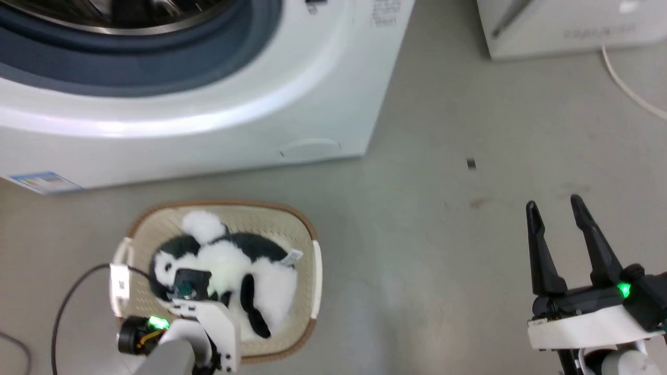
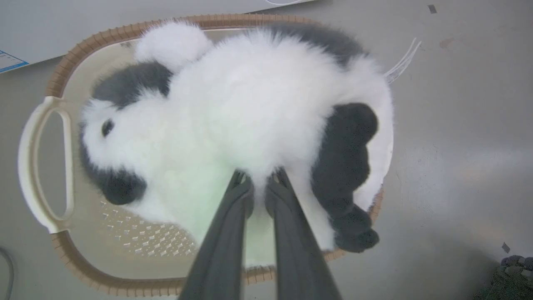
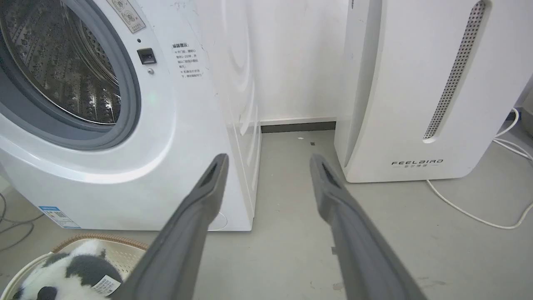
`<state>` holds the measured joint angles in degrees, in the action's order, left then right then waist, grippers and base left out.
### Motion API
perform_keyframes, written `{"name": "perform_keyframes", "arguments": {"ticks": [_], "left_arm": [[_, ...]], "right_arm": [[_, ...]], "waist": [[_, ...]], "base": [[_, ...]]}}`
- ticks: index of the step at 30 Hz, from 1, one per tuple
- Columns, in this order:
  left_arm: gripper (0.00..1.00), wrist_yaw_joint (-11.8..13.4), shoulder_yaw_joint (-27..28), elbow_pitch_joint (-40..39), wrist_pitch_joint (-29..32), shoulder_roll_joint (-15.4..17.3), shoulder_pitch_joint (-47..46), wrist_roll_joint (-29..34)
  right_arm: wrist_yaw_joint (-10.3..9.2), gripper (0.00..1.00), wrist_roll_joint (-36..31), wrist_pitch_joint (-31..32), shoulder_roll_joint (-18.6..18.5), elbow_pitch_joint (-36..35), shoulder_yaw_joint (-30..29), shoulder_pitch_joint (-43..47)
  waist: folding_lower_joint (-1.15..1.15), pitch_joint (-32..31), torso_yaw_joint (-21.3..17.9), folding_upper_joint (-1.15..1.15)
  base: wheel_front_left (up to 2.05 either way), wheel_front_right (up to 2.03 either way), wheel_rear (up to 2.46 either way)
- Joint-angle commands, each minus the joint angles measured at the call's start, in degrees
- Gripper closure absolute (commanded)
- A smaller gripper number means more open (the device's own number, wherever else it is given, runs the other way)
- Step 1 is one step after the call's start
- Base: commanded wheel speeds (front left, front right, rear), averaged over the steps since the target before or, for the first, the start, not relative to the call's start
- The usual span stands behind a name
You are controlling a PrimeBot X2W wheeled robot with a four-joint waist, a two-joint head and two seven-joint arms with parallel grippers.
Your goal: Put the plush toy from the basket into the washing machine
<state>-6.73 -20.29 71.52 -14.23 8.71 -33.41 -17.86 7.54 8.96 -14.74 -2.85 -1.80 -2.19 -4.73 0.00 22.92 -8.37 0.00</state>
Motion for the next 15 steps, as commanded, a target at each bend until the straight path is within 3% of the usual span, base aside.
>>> {"name": "perform_keyframes", "arguments": {"ticks": [1,15], "left_arm": [[1.0,0.0,0.1,-1.0,-0.6,-0.2,1.1,-0.4],[1.0,2.9,4.7,-26.6,-0.8,-0.4,15.8,0.8]], "right_arm": [[-0.05,0.0,-0.2,-0.3,0.0,0.2,-0.1,0.8],[-0.05,0.0,-0.8,-0.3,0.0,0.8,0.1,5.2]], "waist": [[0.0,-4.2,2.1,0.0],[0.0,-13.6,5.4,0.0]], "base": [[0.0,0.0,0.0],[0.0,0.0,0.0]]}}
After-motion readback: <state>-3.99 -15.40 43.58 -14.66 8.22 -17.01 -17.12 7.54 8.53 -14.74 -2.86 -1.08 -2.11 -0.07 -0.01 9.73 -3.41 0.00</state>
